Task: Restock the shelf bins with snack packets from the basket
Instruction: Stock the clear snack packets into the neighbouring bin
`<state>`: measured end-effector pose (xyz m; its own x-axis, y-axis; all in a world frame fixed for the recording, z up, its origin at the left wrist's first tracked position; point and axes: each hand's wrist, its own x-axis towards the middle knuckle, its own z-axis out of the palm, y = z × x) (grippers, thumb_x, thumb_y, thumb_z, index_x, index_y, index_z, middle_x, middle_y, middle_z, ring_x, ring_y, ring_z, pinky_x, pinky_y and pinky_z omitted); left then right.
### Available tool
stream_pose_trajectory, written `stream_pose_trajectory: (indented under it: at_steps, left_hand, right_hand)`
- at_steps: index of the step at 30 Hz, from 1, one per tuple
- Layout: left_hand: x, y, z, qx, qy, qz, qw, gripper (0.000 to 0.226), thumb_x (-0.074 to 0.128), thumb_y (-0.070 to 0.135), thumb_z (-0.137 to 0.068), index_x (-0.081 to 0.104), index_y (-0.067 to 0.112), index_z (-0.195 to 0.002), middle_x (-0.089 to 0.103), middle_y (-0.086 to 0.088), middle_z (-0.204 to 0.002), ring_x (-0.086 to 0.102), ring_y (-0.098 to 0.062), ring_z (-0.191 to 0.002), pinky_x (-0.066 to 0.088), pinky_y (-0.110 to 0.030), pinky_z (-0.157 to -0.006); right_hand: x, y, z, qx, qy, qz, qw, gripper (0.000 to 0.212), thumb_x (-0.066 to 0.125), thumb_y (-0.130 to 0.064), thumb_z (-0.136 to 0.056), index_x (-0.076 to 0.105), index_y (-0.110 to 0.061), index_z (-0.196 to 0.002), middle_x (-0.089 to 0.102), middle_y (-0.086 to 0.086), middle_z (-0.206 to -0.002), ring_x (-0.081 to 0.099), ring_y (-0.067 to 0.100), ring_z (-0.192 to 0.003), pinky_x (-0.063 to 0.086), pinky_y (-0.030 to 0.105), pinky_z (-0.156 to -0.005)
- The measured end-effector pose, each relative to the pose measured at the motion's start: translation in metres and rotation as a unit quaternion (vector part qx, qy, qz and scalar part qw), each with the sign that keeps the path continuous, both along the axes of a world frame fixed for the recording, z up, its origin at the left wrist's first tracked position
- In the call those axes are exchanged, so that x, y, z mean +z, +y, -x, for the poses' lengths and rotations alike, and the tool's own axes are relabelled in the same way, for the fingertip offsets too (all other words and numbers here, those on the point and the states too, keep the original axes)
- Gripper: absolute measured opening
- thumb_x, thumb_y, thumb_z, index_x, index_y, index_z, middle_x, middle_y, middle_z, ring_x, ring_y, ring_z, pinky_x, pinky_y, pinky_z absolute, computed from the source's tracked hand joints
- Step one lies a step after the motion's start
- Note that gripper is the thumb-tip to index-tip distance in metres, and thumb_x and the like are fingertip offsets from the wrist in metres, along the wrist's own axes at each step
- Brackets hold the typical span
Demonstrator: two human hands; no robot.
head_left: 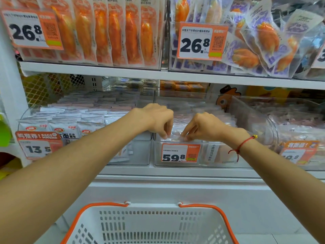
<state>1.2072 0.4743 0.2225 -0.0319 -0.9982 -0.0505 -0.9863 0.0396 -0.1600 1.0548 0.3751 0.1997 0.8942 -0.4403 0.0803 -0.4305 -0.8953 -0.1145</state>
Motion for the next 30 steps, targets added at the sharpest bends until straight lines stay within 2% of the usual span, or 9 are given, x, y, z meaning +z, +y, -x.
stream_pose_trajectory:
  at_steps: [3, 6, 9, 11, 15, 20, 23, 26, 30]
  left_hand:
    - [-0.002, -0.006, 0.001, 0.02, -0.01, -0.024, 0.999, 0.016, 0.072, 0.033, -0.081, 0.073, 0.029, -0.097, 0.065, 0.013, -0.086, 0.061, -0.012, -0.091, 0.042, -0.027, -0.069]
    - [-0.006, -0.008, 0.009, 0.036, -0.052, -0.033, 0.997, 0.017, 0.072, 0.027, -0.082, 0.072, 0.027, -0.098, 0.068, 0.005, -0.103, 0.059, -0.019, -0.099, 0.044, -0.028, -0.081]
    - [0.0, -0.004, 0.008, 0.032, -0.052, -0.051, 0.997, 0.016, 0.07, 0.033, -0.083, 0.07, 0.028, -0.098, 0.068, 0.009, -0.101, 0.057, -0.013, -0.094, 0.038, -0.029, -0.09]
    - [0.006, 0.002, 0.006, 0.019, -0.063, -0.046, 0.997, 0.017, 0.068, 0.037, -0.084, 0.07, 0.029, -0.1, 0.068, 0.013, -0.098, 0.053, -0.008, -0.086, 0.031, -0.029, -0.088]
    - [0.005, 0.012, 0.002, -0.006, -0.077, 0.01, 0.997, 0.018, 0.064, 0.033, -0.087, 0.069, 0.03, -0.104, 0.069, 0.012, -0.102, 0.058, -0.01, -0.095, 0.03, -0.03, -0.096]
    - [-0.009, 0.019, -0.007, -0.014, -0.067, 0.056, 0.996, 0.022, 0.058, 0.039, -0.09, 0.067, 0.033, -0.109, 0.069, 0.015, -0.103, 0.056, -0.009, -0.098, 0.03, -0.028, -0.089]
    - [-0.014, 0.019, -0.011, -0.025, -0.061, 0.064, 0.996, 0.019, 0.057, 0.039, -0.091, 0.069, 0.032, -0.104, 0.068, 0.016, -0.1, 0.053, -0.008, -0.095, 0.027, -0.026, -0.081]
    - [-0.011, 0.013, -0.01, -0.027, -0.055, 0.039, 0.997, 0.015, 0.06, 0.036, -0.09, 0.07, 0.03, -0.099, 0.068, 0.015, -0.096, 0.055, -0.008, -0.092, 0.026, -0.026, -0.08]
    - [-0.003, 0.005, -0.011, -0.009, -0.022, 0.006, 1.0, 0.017, 0.062, 0.036, -0.086, 0.072, 0.032, -0.099, 0.07, 0.016, -0.097, 0.06, -0.006, -0.091, 0.034, -0.027, -0.088]
  right_hand:
    - [-0.001, 0.003, -0.008, -0.001, 0.02, 0.017, 1.0, 0.019, 0.073, -0.025, -0.082, 0.075, -0.031, -0.1, 0.074, -0.005, -0.093, 0.066, 0.015, -0.086, 0.051, 0.028, -0.071]
    - [-0.002, 0.008, -0.015, -0.003, 0.025, 0.049, 0.999, 0.021, 0.07, -0.021, -0.083, 0.075, -0.032, -0.1, 0.074, -0.006, -0.096, 0.066, 0.016, -0.089, 0.045, 0.024, -0.068]
    - [0.004, 0.009, -0.012, -0.011, 0.029, 0.012, 0.999, 0.023, 0.071, -0.021, -0.082, 0.074, -0.03, -0.103, 0.074, -0.003, -0.097, 0.065, 0.017, -0.091, 0.046, 0.025, -0.071]
    - [0.013, 0.009, -0.005, -0.005, 0.032, -0.016, 0.999, 0.022, 0.073, -0.022, -0.081, 0.075, -0.027, -0.103, 0.074, 0.0, -0.097, 0.066, 0.017, -0.091, 0.052, 0.03, -0.079]
    - [0.025, 0.001, 0.017, -0.014, -0.006, -0.042, 0.999, 0.02, 0.075, -0.02, -0.079, 0.076, -0.024, -0.099, 0.075, -0.005, -0.095, 0.067, 0.007, -0.083, 0.054, 0.033, -0.084]
    - [0.009, 0.0, 0.028, -0.019, -0.059, -0.039, 0.997, 0.018, 0.075, -0.026, -0.079, 0.076, -0.024, -0.097, 0.075, -0.004, -0.092, 0.068, 0.006, -0.078, 0.057, 0.035, -0.08]
    - [0.0, 0.001, 0.022, -0.017, -0.071, -0.019, 0.997, 0.014, 0.073, -0.022, -0.082, 0.077, -0.025, -0.095, 0.075, -0.005, -0.089, 0.068, 0.006, -0.078, 0.057, 0.034, -0.077]
    - [0.0, 0.0, 0.014, -0.007, -0.014, -0.001, 1.0, 0.016, 0.072, -0.023, -0.083, 0.076, -0.028, -0.098, 0.075, -0.006, -0.093, 0.068, 0.01, -0.084, 0.056, 0.035, -0.077]
    - [0.0, -0.005, 0.006, 0.01, 0.03, 0.006, 0.999, 0.02, 0.068, -0.02, -0.085, 0.075, -0.026, -0.103, 0.073, -0.005, -0.103, 0.066, 0.013, -0.091, 0.055, 0.035, -0.082]
